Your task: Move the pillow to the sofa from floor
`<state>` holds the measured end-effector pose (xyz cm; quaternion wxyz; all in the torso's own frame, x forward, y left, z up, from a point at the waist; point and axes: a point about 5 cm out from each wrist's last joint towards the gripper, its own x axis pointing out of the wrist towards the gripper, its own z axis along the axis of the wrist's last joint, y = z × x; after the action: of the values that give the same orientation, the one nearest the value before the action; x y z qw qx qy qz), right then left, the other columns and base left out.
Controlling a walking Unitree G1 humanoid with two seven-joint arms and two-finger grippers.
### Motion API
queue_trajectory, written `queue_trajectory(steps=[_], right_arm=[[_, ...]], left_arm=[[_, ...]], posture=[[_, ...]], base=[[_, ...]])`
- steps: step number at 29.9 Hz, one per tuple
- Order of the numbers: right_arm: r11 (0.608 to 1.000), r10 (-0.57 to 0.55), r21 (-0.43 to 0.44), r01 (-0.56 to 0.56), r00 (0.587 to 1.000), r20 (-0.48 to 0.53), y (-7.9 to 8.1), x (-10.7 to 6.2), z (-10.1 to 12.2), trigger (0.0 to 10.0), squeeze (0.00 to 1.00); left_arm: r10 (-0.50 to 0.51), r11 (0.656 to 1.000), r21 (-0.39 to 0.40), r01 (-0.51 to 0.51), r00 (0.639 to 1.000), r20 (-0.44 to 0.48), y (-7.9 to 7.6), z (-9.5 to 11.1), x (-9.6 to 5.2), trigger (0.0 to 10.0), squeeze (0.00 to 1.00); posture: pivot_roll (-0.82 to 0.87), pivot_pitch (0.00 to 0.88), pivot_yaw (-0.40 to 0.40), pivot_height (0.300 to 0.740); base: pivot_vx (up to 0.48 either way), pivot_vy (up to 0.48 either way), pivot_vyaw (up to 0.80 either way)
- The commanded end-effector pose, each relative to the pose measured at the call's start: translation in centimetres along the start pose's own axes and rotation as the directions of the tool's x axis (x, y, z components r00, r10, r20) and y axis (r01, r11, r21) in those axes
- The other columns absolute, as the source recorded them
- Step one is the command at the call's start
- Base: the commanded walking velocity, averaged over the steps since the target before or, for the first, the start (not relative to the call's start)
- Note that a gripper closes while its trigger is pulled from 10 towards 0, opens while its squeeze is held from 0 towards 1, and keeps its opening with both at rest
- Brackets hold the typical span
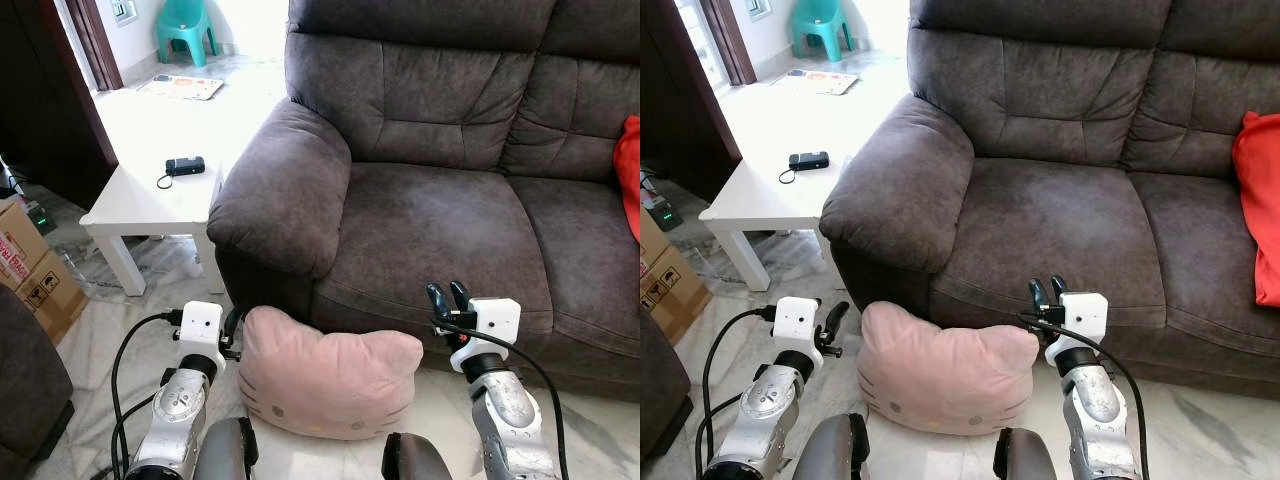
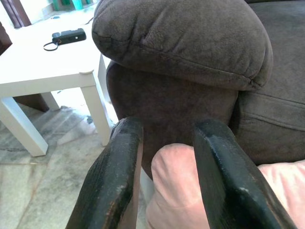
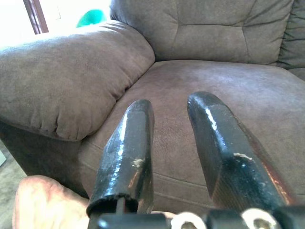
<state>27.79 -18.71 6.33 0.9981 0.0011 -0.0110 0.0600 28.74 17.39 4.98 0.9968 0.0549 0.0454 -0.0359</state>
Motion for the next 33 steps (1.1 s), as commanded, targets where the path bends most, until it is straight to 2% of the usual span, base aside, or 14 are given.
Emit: queue_trajectory(steps=[1,4,22,33], right_arm=[[1.0,0.01,-0.01,-0.01,1.0,0.005,0.04,0.05,0.2,10.0,0.0],[1.0,0.011,-0.006,-0.011,1.0,0.004,0.15,0.01,0.16,10.0,0.0],[1.0,0.008,0.007,-0.008,1.0,-0.001,0.06,0.06,0.1,10.0,0.0],[1.0,0.009,0.009,-0.009,1.0,-0.008,0.08,-0.05,-0.05,10.0,0.0]], left_arm=[[0.009,1.0,0.007,-0.009,1.0,-0.017,0.29,-0.32,-0.03,10.0,0.0],[0.011,1.0,0.004,-0.011,1.0,-0.014,0.26,-0.3,-0.04,10.0,0.0],[-0.014,1.0,0.017,0.014,1.0,-0.01,-0.2,-0.26,0.07,10.0,0.0],[-0.037,0.999,0.009,0.037,0.999,-0.004,-0.68,-0.14,0.12,10.0,0.0]], posture=[[0.0,0.0,-0.034,0.57],[0.0,0.0,-0.034,0.57],[0.0,0.0,-0.036,0.57],[0.0,0.0,-0.035,0.57]], base=[[0.0,0.0,0.54],[0.241,0.0,0.8],[0.26,0.0,0.0],[0.0,0.0,0.0]])
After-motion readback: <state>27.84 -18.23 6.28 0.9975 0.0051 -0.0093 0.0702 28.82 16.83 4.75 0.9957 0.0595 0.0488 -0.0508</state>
